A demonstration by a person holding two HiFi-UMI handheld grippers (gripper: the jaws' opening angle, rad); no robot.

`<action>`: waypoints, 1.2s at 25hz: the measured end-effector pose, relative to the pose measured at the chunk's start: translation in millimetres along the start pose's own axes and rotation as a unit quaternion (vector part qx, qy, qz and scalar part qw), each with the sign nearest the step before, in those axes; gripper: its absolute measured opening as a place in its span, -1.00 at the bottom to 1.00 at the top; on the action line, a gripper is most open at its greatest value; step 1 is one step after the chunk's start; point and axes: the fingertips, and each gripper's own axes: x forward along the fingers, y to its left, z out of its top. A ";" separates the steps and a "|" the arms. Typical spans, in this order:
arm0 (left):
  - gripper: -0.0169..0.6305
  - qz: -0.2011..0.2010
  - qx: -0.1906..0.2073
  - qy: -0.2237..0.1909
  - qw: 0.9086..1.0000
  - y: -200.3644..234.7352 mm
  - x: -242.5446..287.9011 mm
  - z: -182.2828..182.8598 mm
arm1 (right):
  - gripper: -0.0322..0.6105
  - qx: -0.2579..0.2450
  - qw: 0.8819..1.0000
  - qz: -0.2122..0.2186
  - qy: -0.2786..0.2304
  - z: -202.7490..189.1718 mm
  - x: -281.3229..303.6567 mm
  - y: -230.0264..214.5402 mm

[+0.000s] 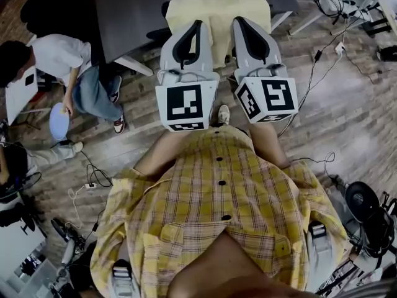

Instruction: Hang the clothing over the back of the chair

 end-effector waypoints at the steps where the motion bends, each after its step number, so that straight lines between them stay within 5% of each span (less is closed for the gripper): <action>1: -0.95 -0.001 0.000 0.002 1.000 0.0 -1.4 -2.4 | -0.91 0.001 1.000 -0.001 0.002 -2.6 -1.0 1.1; 30: -0.95 0.004 -0.040 0.019 0.999 1.1 -16.6 -37.0 | -0.91 0.010 0.999 -0.004 0.030 -34.7 -18.0 7.4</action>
